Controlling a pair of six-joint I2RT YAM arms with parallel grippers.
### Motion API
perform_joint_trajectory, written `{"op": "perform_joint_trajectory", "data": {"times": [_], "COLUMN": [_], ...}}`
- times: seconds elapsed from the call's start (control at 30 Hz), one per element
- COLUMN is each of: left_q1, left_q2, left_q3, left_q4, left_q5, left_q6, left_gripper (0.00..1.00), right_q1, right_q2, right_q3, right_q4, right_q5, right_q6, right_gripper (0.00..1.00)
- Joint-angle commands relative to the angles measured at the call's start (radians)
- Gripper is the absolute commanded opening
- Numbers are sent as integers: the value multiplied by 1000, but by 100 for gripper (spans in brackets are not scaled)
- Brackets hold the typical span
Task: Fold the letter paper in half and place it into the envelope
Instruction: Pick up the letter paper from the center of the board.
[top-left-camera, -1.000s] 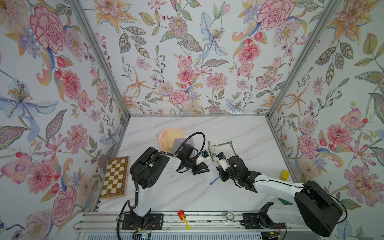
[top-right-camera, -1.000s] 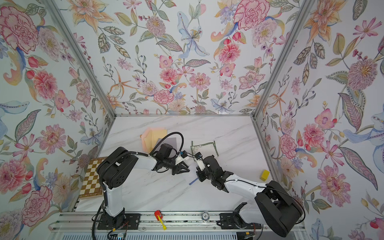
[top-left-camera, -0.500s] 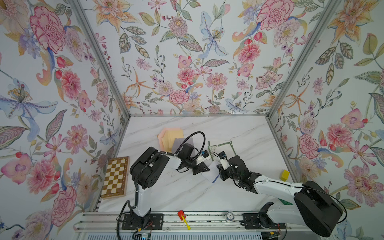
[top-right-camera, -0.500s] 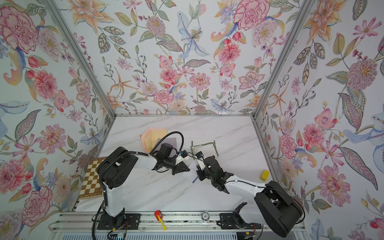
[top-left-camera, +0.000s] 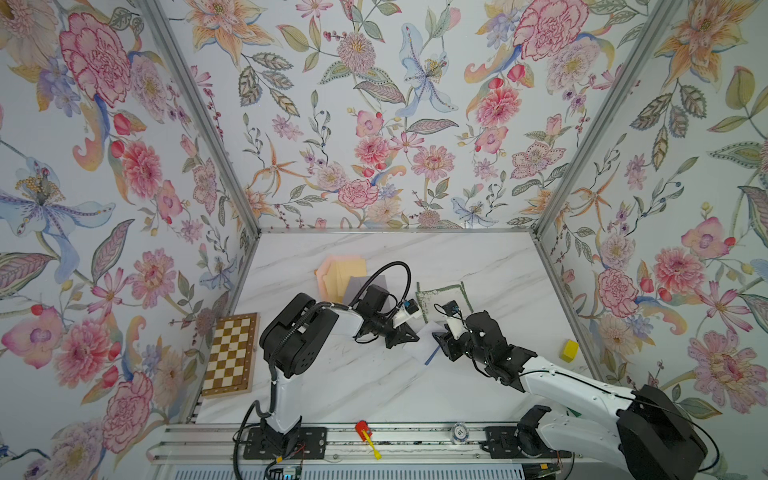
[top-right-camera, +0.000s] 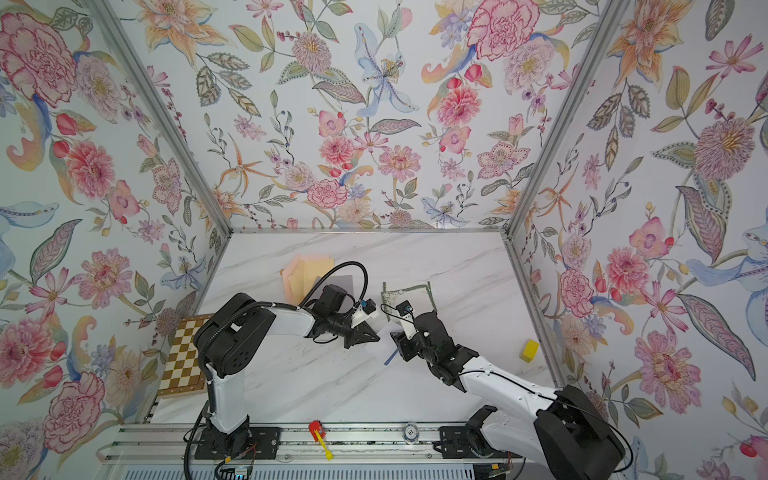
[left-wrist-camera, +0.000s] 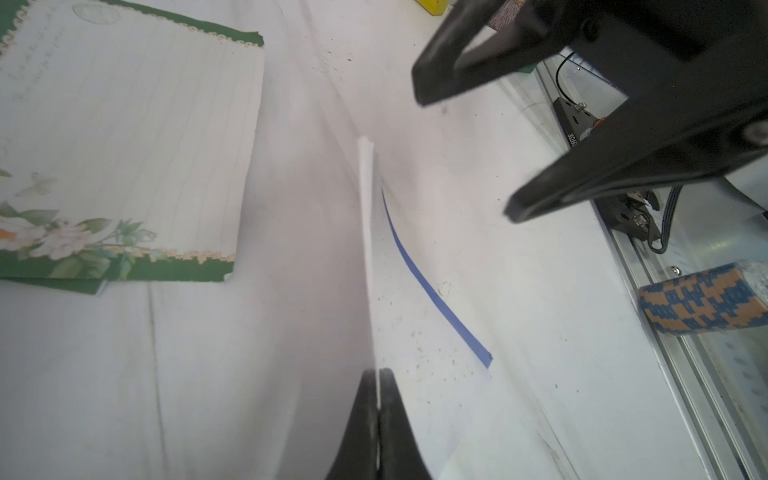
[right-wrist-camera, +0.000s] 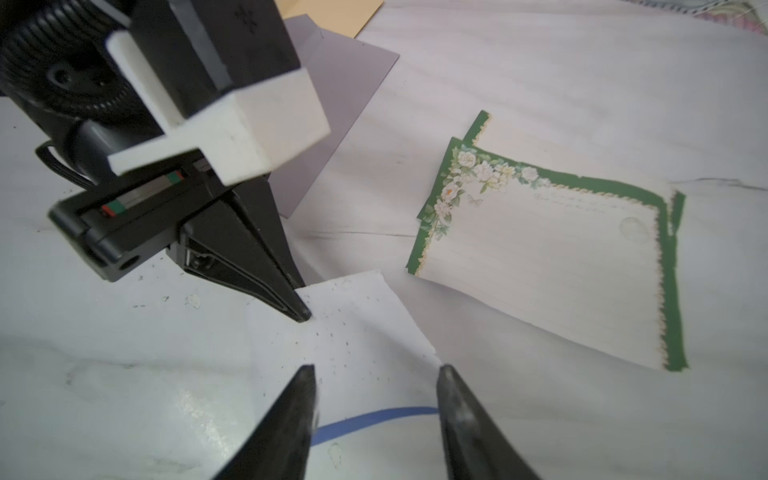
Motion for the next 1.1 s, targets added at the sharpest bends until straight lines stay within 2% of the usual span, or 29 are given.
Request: {"op": "perform_joint_trajectory", "data": {"times": [0.0, 0.07, 0.13, 0.2, 0.27, 0.53, 0.8, 1.07], "left_q1": [30, 45, 63, 85, 107, 124, 125, 125], "left_q2": [-107, -157, -198, -228, -249, -354, -464, -436], "left_q3": [-15, -26, -39, -54, -73, -117, -199, -225], "left_q4": [28, 70, 134, 222, 316, 539, 685, 859], "left_q5": [-42, -64, -83, -78, -72, -75, -49, 7], "left_q6": [-57, -115, -210, -321, -419, -678, -791, -909], "left_gripper": [0, 0, 0, 0, 0, 0, 0, 0], "right_q1": [-59, -103, -184, -303, -365, -388, -389, -387], "right_q2": [-110, -173, -217, -224, -210, -21, 156, 261], "right_q3": [73, 102, 131, 167, 194, 298, 346, 368], "right_q4": [-149, -191, -203, -158, -102, -79, 73, 257], "right_q5": [-33, -105, -267, -563, -712, -770, -852, -961], "right_q6": [-7, 7, 73, 169, 241, 218, 263, 370], "right_gripper": [64, 77, 94, 97, 98, 95, 93, 93]}}
